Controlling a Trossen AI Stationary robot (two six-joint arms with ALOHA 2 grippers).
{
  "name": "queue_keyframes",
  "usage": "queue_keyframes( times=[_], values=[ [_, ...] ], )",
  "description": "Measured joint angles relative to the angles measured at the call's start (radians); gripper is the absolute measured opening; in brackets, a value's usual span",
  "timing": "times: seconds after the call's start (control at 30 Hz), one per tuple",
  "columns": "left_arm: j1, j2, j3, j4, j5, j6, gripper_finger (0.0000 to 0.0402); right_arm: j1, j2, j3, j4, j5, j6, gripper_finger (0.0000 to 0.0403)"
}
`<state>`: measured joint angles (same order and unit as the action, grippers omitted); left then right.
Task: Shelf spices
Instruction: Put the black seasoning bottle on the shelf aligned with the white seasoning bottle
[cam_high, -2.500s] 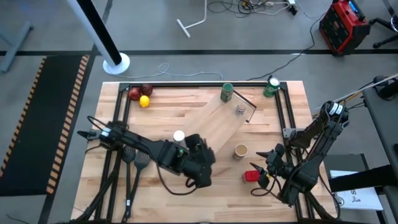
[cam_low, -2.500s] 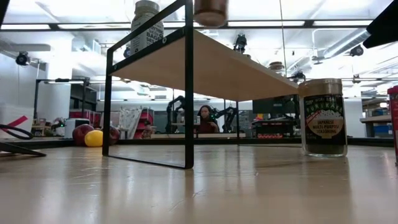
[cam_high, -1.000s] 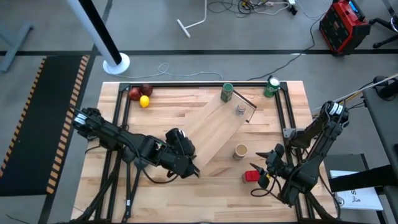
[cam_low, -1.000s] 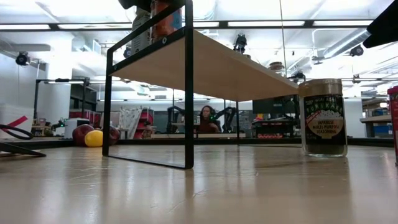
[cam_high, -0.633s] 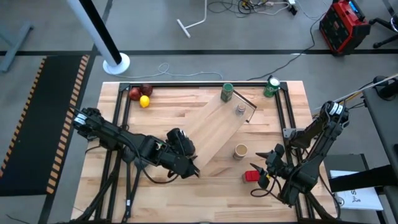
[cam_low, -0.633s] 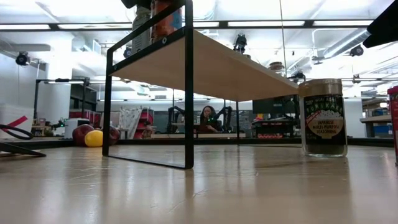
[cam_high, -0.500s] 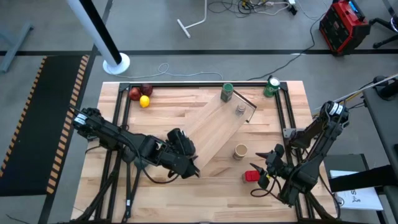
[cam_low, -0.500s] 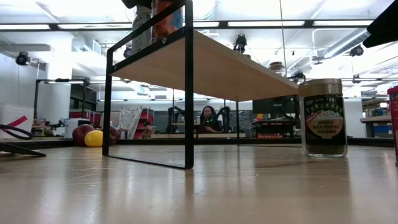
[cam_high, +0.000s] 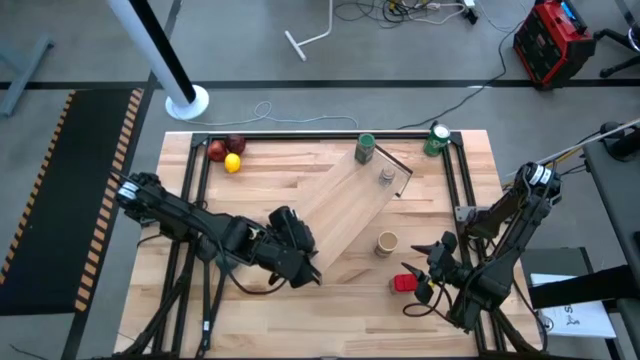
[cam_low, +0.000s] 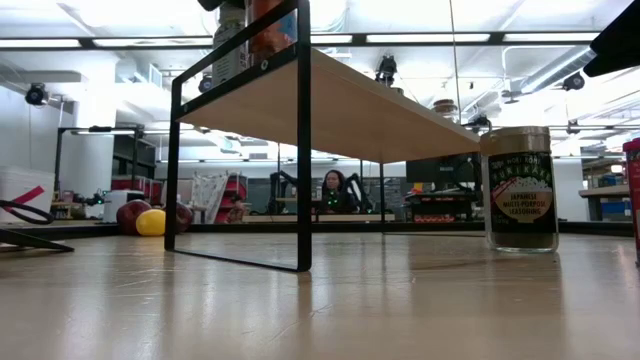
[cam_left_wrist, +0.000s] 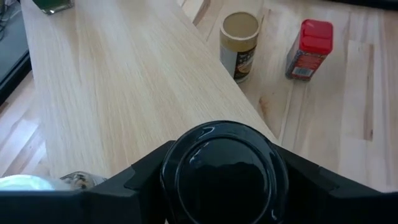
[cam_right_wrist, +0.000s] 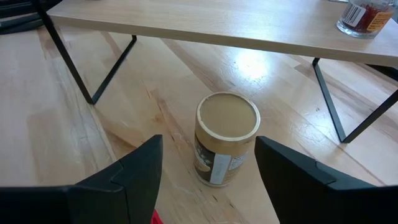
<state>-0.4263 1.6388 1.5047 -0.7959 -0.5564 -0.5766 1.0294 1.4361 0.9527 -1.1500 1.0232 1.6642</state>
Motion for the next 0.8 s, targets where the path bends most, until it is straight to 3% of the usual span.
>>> queue_keyframes(
  times=[0.37, 0.8],
  values=[
    [0.0, -0.052, 0.0, 0.037, -0.005, 0.019, 0.0223, 0.0, 0.0, 0.0, 0.003, 0.0, 0.0, 0.022],
    [0.0, -0.047, 0.011, 0.033, -0.007, 0.077, 0.0219, 0.0, 0.0, 0.0, 0.007, 0.001, -0.007, 0.0234]
  ],
)
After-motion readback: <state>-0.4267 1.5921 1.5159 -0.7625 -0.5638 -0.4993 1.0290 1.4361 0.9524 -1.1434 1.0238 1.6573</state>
